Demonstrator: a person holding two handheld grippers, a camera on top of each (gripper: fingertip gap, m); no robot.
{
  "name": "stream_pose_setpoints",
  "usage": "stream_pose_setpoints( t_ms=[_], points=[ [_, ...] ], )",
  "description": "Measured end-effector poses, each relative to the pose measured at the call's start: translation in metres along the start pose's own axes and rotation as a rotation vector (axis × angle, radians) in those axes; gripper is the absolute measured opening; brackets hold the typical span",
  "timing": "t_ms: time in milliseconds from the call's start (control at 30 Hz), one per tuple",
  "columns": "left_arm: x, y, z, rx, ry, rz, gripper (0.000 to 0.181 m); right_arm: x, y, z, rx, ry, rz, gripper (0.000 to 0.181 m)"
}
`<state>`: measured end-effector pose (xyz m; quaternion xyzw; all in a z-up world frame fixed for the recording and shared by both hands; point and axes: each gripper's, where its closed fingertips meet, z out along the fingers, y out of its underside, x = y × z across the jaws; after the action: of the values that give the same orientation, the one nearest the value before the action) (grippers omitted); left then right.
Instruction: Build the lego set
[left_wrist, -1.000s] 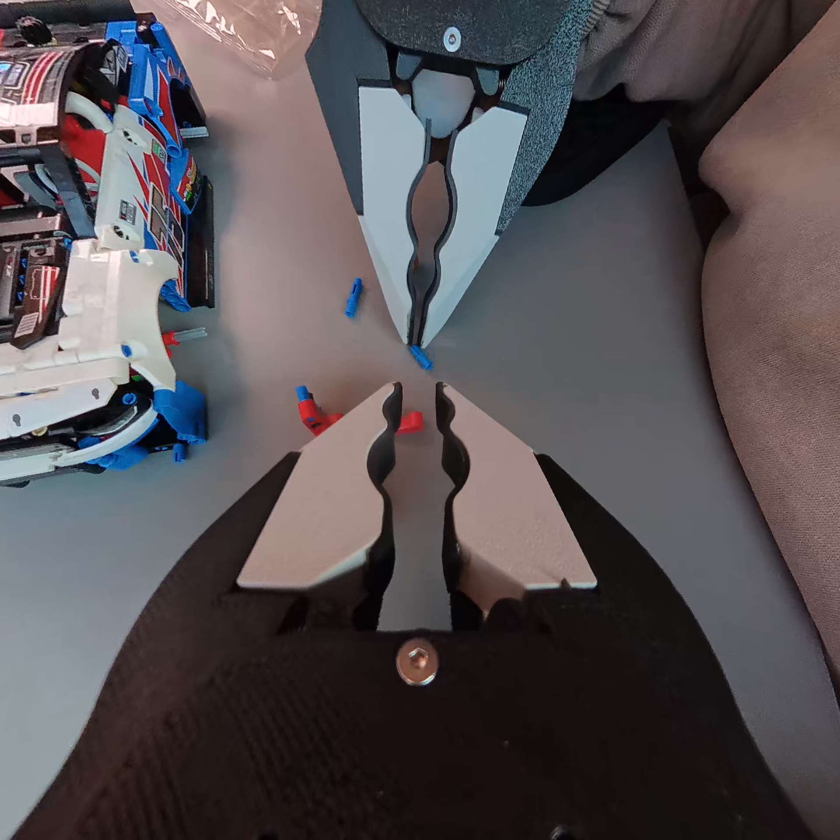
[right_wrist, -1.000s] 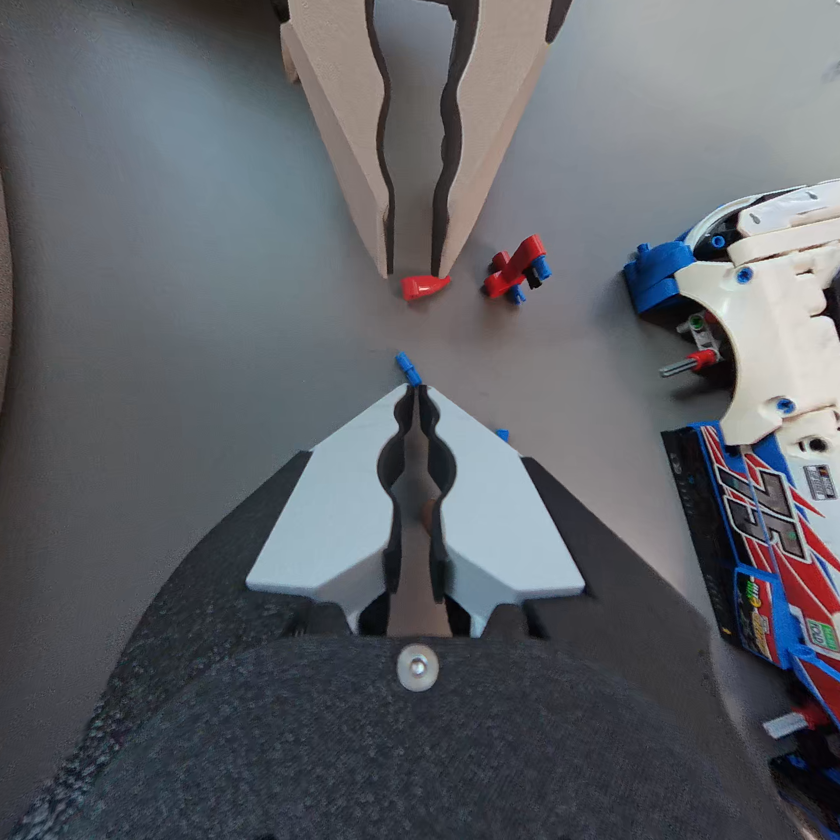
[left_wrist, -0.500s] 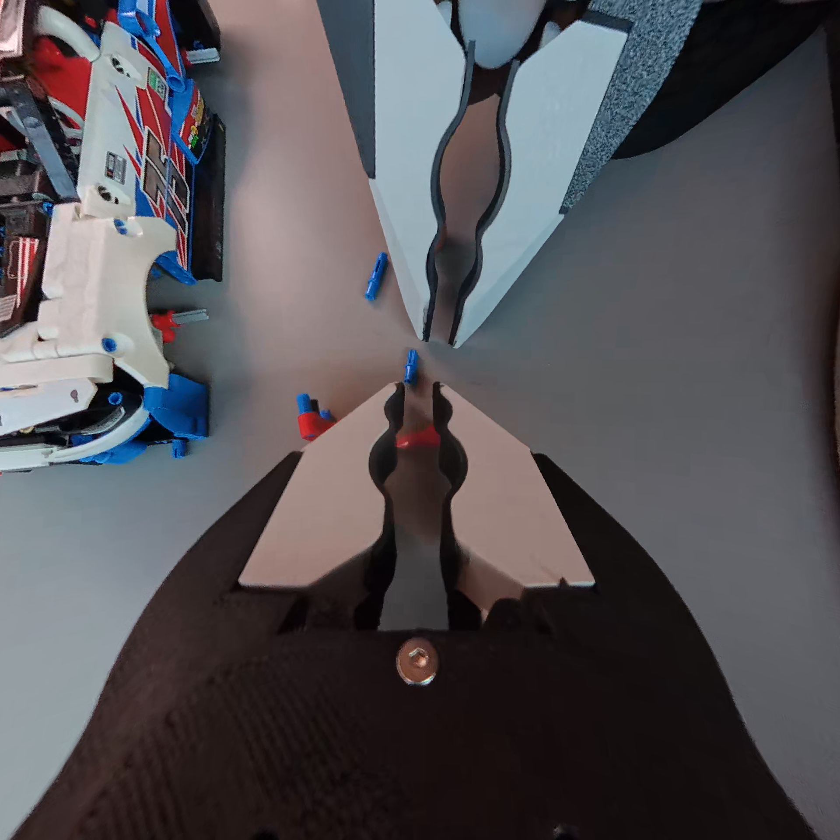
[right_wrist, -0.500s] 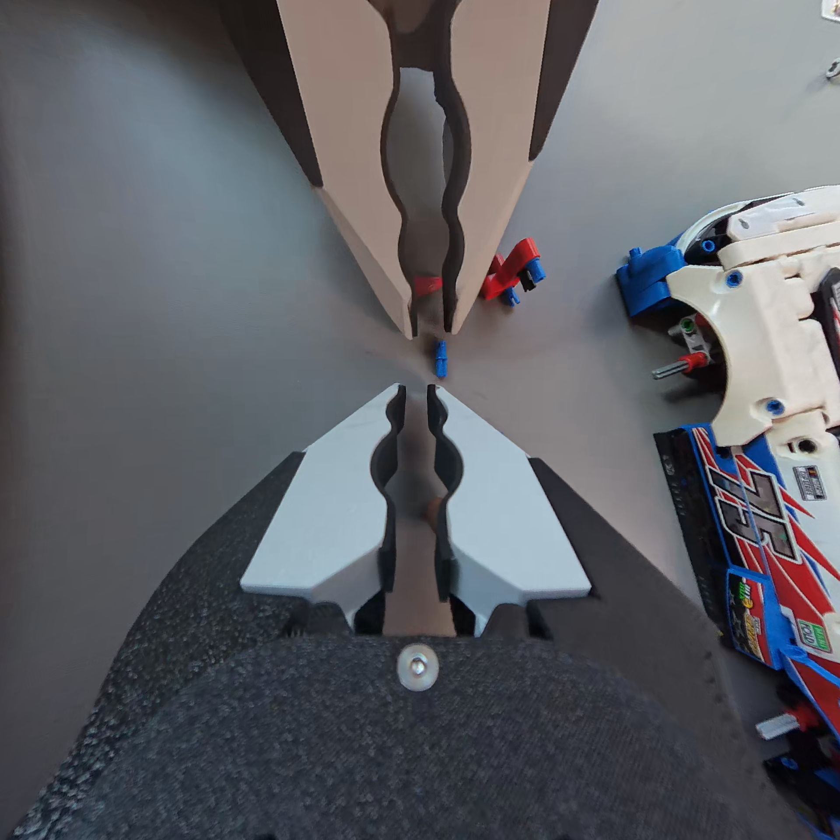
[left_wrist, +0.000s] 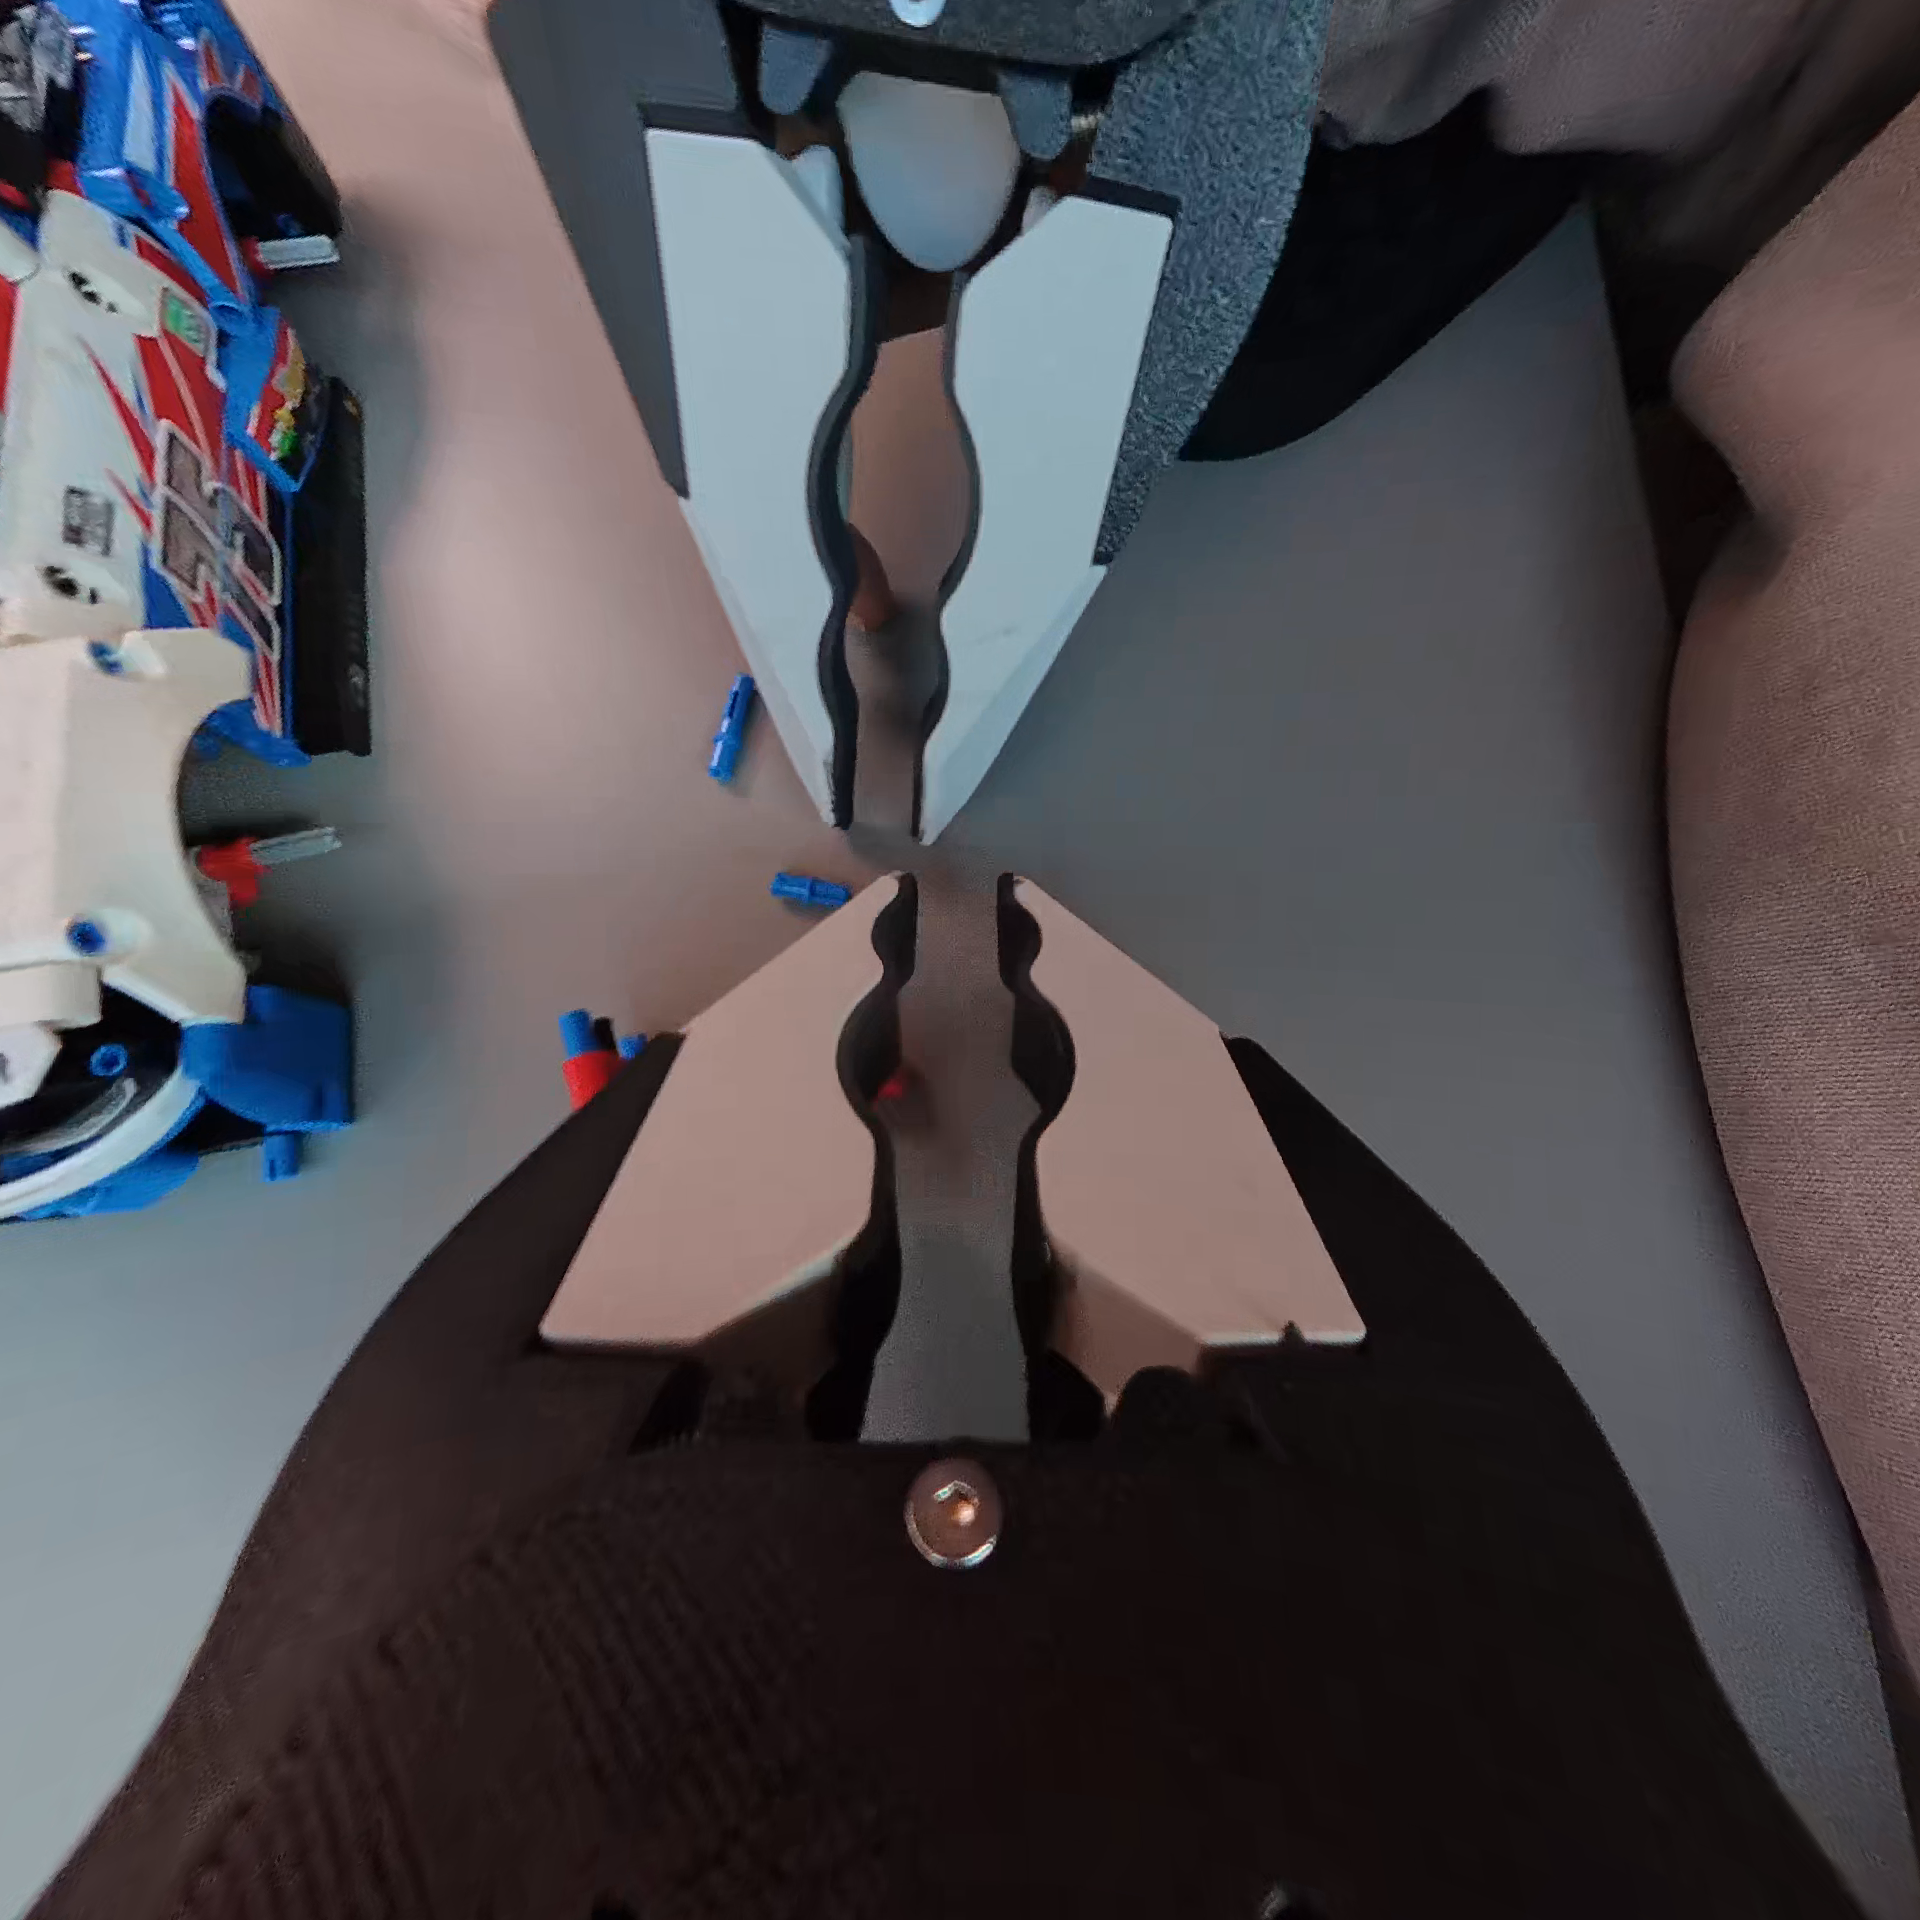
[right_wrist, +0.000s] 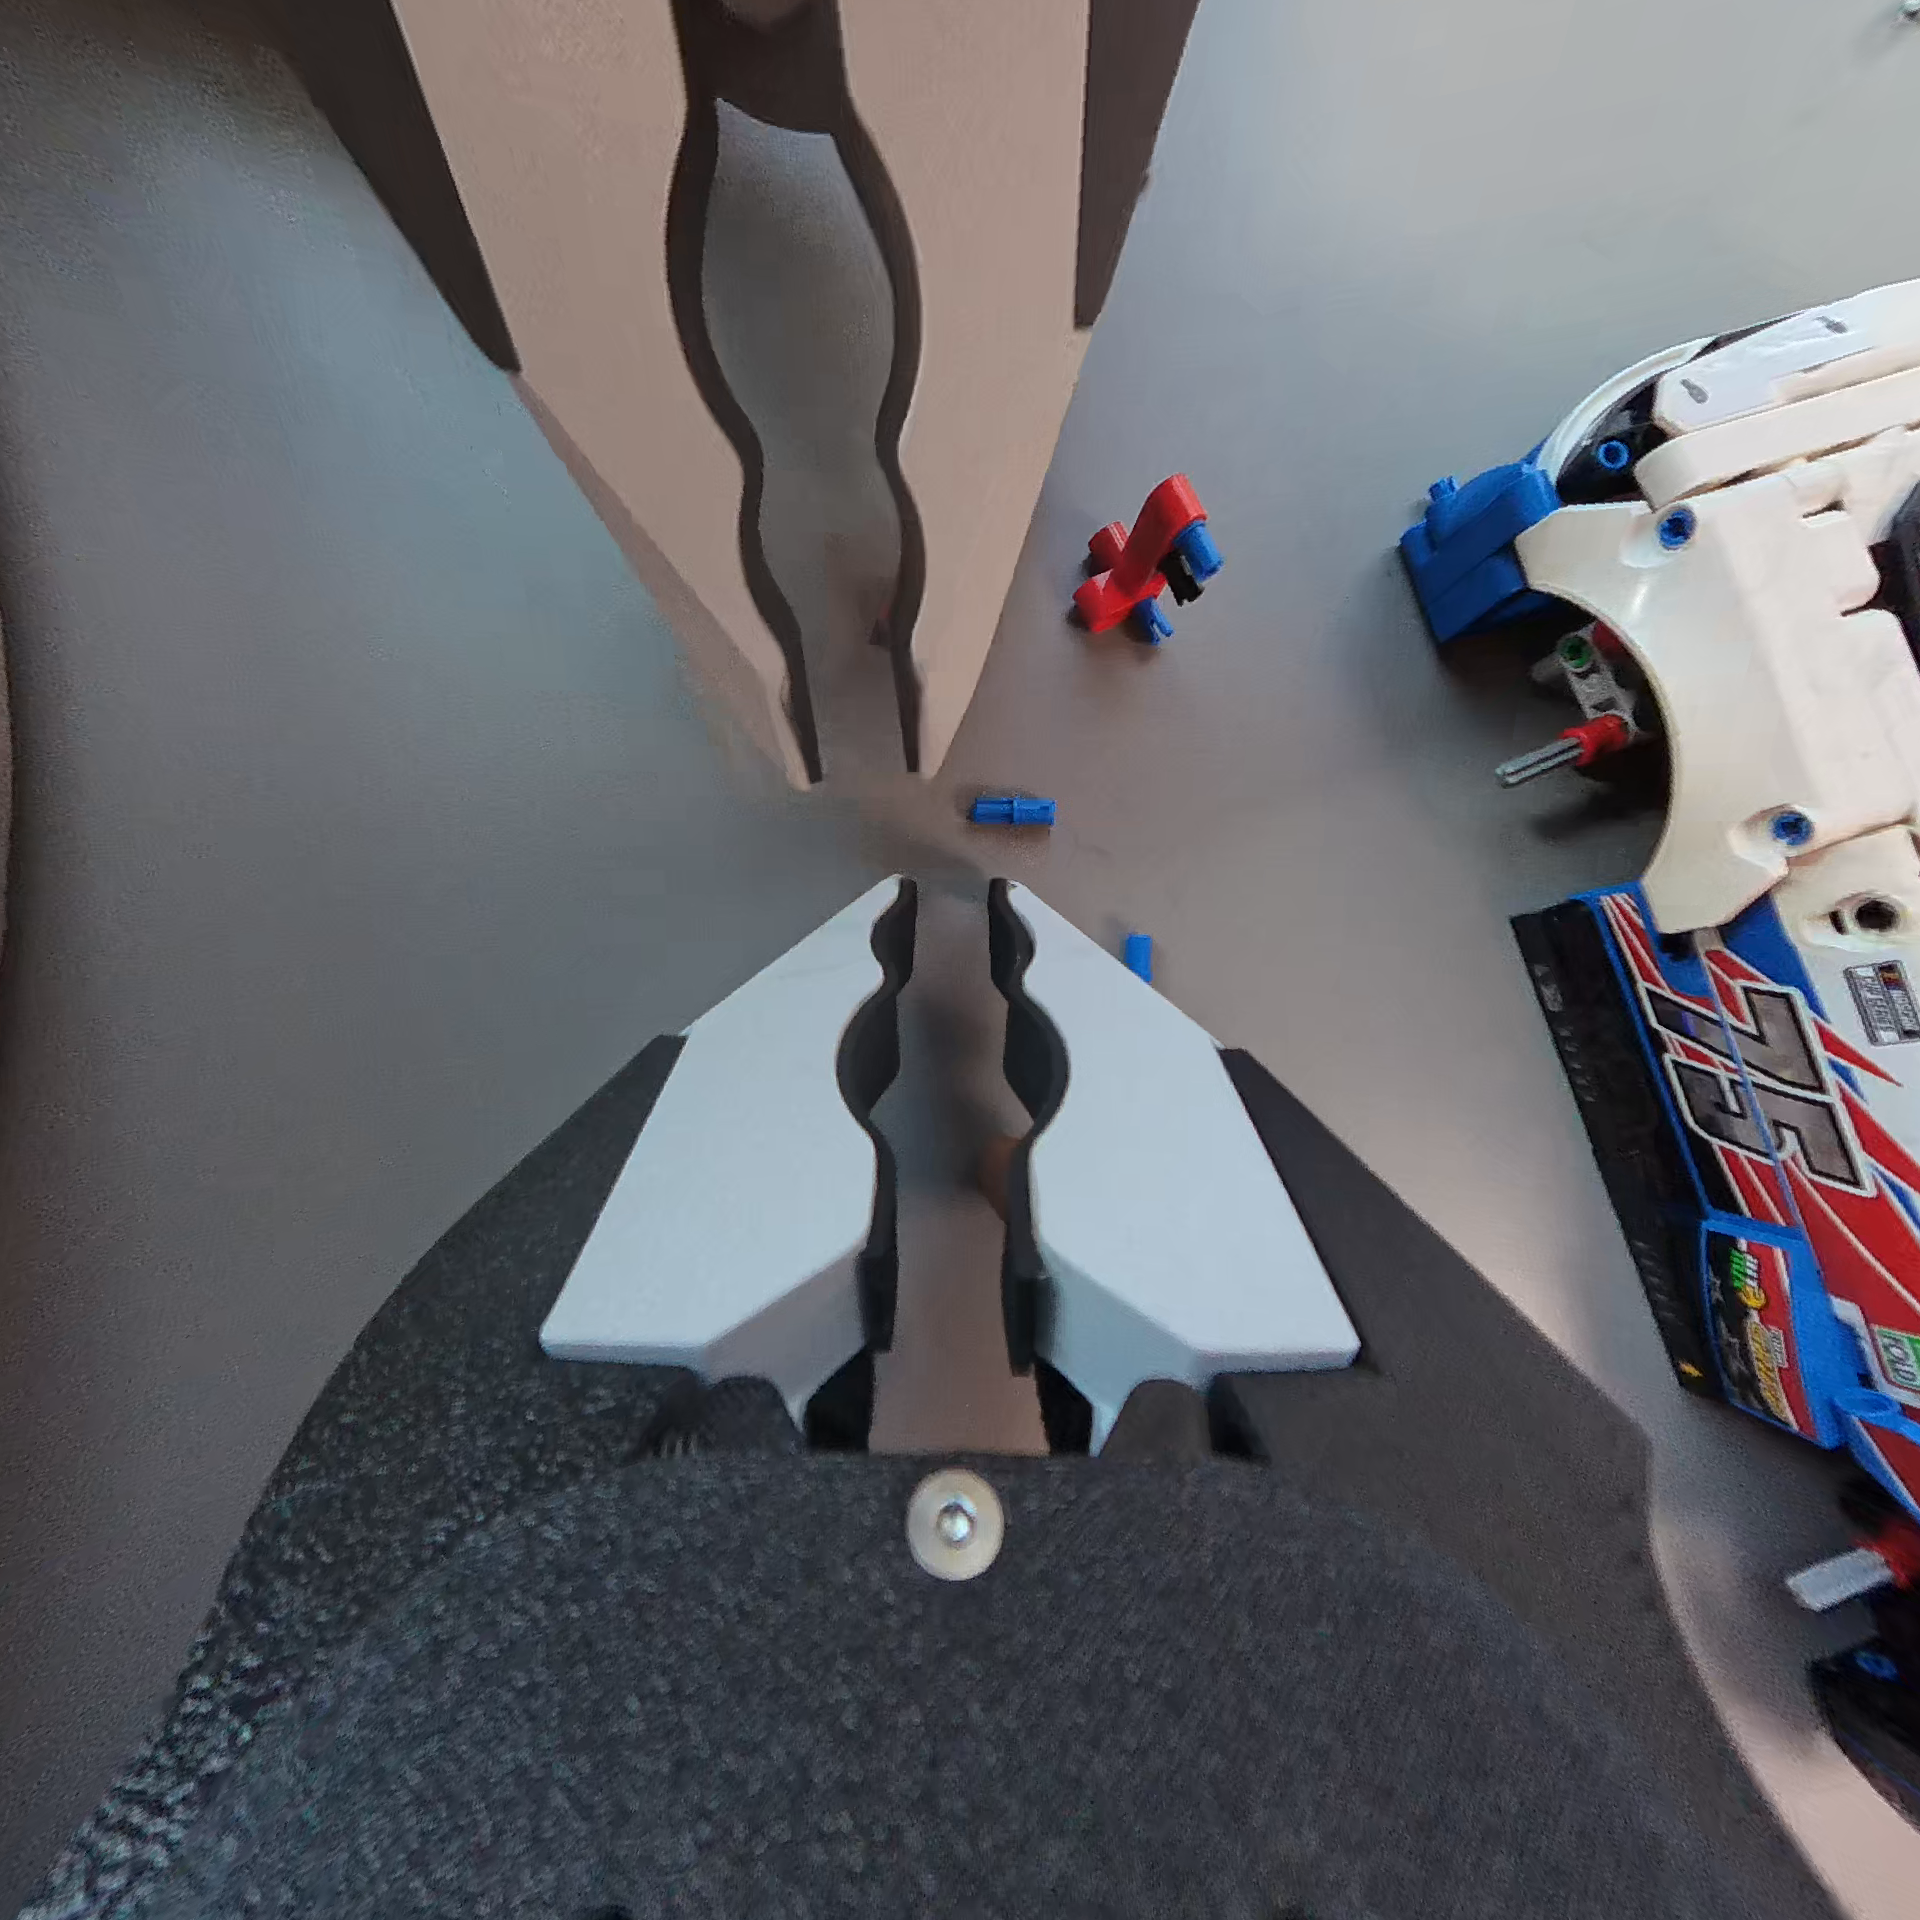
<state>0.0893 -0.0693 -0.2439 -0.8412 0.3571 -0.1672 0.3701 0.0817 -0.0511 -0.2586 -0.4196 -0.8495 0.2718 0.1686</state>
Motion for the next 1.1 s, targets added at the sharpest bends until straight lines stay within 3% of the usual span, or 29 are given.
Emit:
stream_pose_setpoints(
  t_ms=[200, 400, 633, 1100],
  points=[
    [-0.019, 0.010, -0.014, -0.007, -0.056, -0.084, 0.011, 0.012, -0.007, 0.002, 0.011, 0.025, -0.053, 0.021],
    [-0.017, 0.018, -0.013, -0.041, -0.045, -0.083, 0.011, 0.004, -0.019, 0.013, -0.035, -0.131, -0.248, 0.040],
    [-0.019, 0.019, -0.018, -0.011, -0.039, -0.102, 0.009, -0.004, -0.017, 0.014, -0.101, -0.233, -0.256, 0.033],
    [-0.013, 0.019, -0.008, -0.036, -0.060, -0.044, 0.013, -0.006, -0.018, 0.014, -0.024, -0.192, -0.227, 0.013]
  ],
)
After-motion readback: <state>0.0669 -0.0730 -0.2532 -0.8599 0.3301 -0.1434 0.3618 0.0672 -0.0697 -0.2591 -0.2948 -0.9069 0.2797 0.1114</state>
